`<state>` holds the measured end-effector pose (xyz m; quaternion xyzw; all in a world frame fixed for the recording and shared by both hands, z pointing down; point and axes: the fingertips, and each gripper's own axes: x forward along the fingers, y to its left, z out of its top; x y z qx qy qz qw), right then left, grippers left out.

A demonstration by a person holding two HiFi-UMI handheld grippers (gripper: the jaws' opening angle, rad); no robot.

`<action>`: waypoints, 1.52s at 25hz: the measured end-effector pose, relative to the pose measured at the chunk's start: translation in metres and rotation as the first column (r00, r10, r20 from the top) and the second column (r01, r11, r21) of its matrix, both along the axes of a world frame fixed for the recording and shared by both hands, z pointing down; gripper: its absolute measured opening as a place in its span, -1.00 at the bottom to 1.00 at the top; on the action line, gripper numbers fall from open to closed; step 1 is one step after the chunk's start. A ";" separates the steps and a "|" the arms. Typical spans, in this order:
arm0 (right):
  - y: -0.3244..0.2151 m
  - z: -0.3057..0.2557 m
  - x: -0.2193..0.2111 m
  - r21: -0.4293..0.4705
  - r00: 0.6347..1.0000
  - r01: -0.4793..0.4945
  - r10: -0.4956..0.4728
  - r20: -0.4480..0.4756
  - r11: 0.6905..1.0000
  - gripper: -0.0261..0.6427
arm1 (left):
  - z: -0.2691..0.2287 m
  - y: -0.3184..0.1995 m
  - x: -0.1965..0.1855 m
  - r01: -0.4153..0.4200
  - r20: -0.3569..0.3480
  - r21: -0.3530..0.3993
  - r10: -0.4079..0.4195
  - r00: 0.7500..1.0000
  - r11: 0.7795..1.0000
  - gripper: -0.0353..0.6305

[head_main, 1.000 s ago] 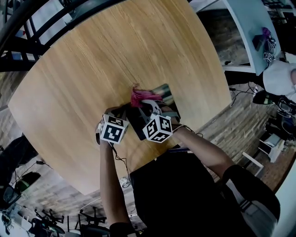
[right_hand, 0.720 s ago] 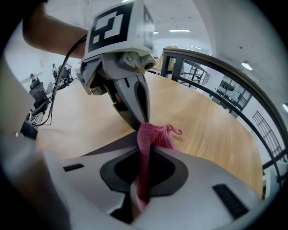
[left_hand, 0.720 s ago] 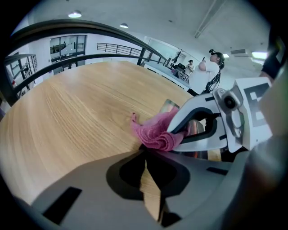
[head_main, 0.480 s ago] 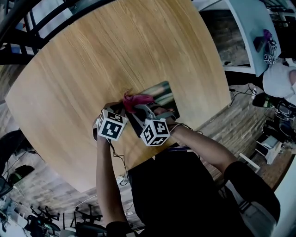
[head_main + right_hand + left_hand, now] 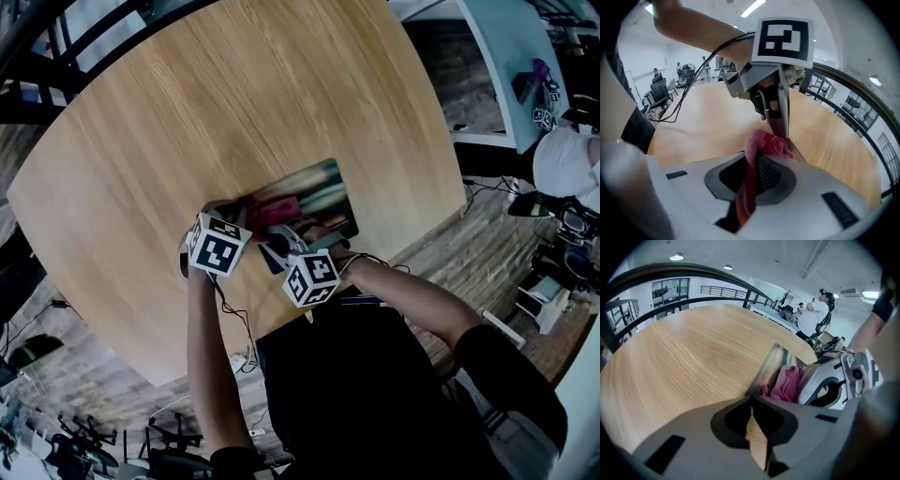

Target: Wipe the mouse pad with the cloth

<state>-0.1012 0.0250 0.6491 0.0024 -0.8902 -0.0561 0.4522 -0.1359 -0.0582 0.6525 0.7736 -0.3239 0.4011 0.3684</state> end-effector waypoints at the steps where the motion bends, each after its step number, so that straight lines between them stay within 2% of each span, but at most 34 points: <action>1: 0.004 0.000 0.001 -0.004 1.000 0.009 -0.009 0.001 1.000 -0.76 | 0.000 0.000 0.000 -0.001 0.004 0.002 0.001 1.000 1.000 -0.81; 9: 0.042 -0.002 0.012 -0.083 0.998 0.069 -0.070 -0.007 0.994 -0.76 | -0.001 0.000 -0.003 0.015 0.024 0.018 -0.015 1.000 1.000 -0.81; 17: 0.078 -0.001 0.029 -0.215 0.997 0.063 -0.069 -0.021 0.974 -0.76 | -0.001 -0.001 -0.003 0.015 0.040 0.031 -0.016 0.999 0.999 -0.81; 26: 0.108 0.000 0.041 -0.287 0.996 0.082 -0.091 -0.021 0.955 -0.76 | 0.002 0.000 -0.007 0.024 0.056 0.028 -0.025 0.998 0.999 -0.81; 29: 0.117 0.003 0.045 -0.301 0.991 0.111 -0.128 -0.035 0.947 -0.76 | 0.002 -0.003 -0.007 0.018 0.060 0.031 -0.020 0.998 0.999 -0.81; 31: 0.128 0.004 0.051 -0.332 0.982 0.152 -0.182 -0.059 0.931 -0.76 | 0.001 -0.003 -0.006 0.015 0.066 0.036 -0.017 0.998 0.999 -0.81; 34: 0.147 -0.001 0.068 -0.492 0.959 0.188 -0.267 -0.096 0.850 -0.76 | 0.002 -0.001 -0.005 0.015 0.074 0.036 -0.017 0.997 0.999 -0.81; 35: 0.147 -0.005 0.072 -0.526 0.960 0.181 -0.266 -0.089 0.831 -0.76 | 0.002 0.001 -0.005 0.017 0.076 0.034 -0.019 0.997 0.999 -0.81; 36: 0.142 -0.010 0.075 -0.542 0.967 0.164 -0.243 -0.076 0.824 -0.76 | 0.002 0.001 -0.004 0.019 0.076 0.034 -0.021 0.997 0.999 -0.81; 38: 0.121 -0.024 0.076 -0.551 0.987 0.107 -0.157 -0.045 0.828 -0.76 | 0.002 0.000 -0.003 0.021 0.076 0.037 -0.024 0.997 0.999 -0.81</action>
